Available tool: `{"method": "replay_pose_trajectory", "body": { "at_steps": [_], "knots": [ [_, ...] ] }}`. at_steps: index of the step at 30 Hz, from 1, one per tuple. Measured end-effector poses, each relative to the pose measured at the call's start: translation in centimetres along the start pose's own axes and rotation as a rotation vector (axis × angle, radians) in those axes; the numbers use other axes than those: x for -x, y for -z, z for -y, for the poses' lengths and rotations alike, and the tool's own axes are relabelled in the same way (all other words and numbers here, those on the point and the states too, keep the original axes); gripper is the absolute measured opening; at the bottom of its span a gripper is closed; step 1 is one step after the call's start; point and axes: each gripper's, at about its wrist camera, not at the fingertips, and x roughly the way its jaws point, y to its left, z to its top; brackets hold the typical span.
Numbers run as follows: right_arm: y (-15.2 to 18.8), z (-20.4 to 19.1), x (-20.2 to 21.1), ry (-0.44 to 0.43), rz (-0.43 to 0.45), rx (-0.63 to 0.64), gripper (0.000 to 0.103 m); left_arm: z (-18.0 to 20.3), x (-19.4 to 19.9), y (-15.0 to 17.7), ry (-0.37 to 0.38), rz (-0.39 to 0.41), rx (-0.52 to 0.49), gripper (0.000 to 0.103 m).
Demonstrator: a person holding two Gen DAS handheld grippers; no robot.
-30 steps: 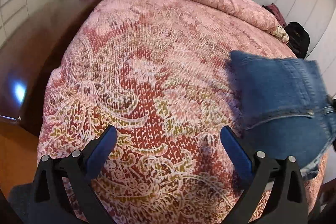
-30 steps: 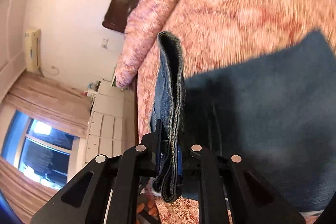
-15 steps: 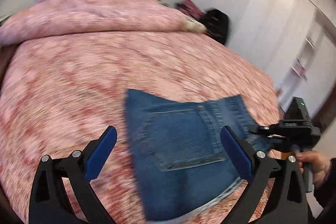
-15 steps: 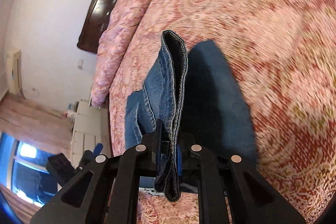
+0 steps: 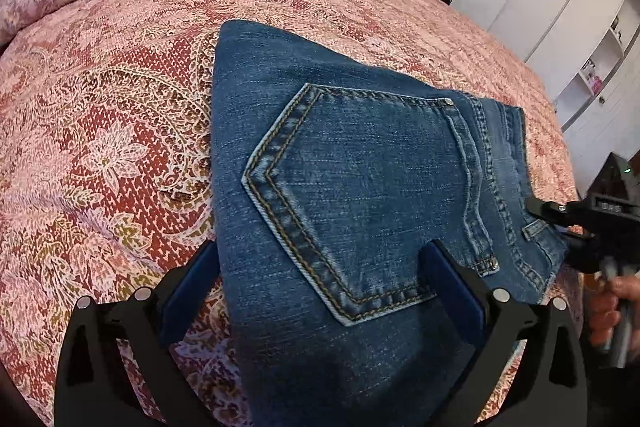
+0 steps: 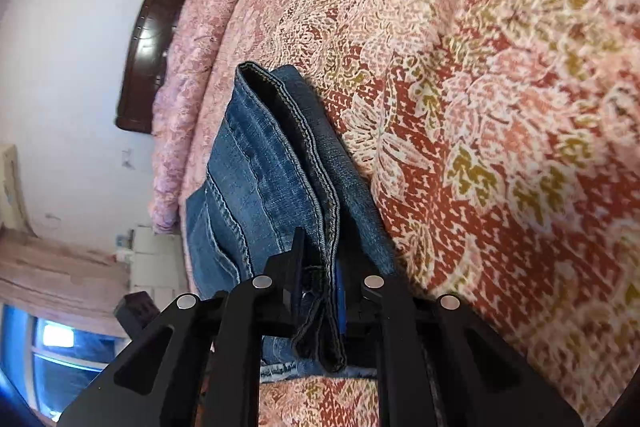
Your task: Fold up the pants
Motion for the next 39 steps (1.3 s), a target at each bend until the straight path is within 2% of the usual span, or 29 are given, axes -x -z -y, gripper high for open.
{"method": "replay_pose_trajectory", "body": {
  "at_steps": [2, 4, 6, 8, 11, 15, 19, 21, 23, 25, 31, 39],
  "knots": [
    [0.1, -0.8, 1.4, 0.075, 0.032, 0.013, 0.015, 0.2, 0.0, -0.2, -0.013, -0.004, -0.010, 0.101],
    [0.4, -1.9, 3.4, 0.154, 0.102, 0.045, 0.015, 0.3, -0.3, -0.5, -0.017, -0.006, -0.012, 0.101],
    [0.3, -3.6, 4.7, 0.146, 0.149, 0.095, 0.015, 0.4, -0.5, -0.5, -0.021, -0.002, -0.014, 0.101],
    [0.0, -6.4, 4.1, 0.124, 0.125, 0.193, 0.015, 0.5, -0.6, -0.6, -0.021, 0.001, -0.012, 0.101],
    [-0.5, -10.9, 0.9, 0.076, 0.056, 0.343, 0.015, 0.5, -0.5, -0.5, -0.024, 0.000, -0.012, 0.101],
    [-1.9, -14.0, -4.7, 0.073, -0.008, 0.425, 0.015, 0.6, -0.8, -0.5, -0.026, -0.003, -0.011, 0.101],
    [-3.6, -14.0, -8.2, 0.137, -0.035, 0.404, 0.015, 0.7, -1.0, -0.8, -0.034, -0.012, -0.011, 0.101],
    [-4.5, -12.6, -9.7, 0.146, -0.059, 0.335, 0.014, 0.8, -1.1, -1.0, -0.042, -0.015, -0.013, 0.101],
    [-4.7, -11.3, -10.3, 0.165, -0.069, 0.300, 0.000, 1.0, -1.3, -1.0, -0.049, -0.016, -0.017, 0.101],
    [-4.9, -11.0, -10.5, 0.157, -0.069, 0.303, 0.000, 0.9, -1.5, -1.0, -0.051, -0.016, -0.015, 0.101],
    [-4.4, -11.3, -9.9, 0.167, -0.072, 0.293, 0.000, 1.1, -1.8, -0.8, -0.045, -0.008, -0.014, 0.101],
    [-0.9, -11.2, -5.0, 0.153, -0.093, 0.331, 0.000, 0.6, -1.8, -0.5, -0.038, 0.002, -0.011, 0.101]
  ]
}}
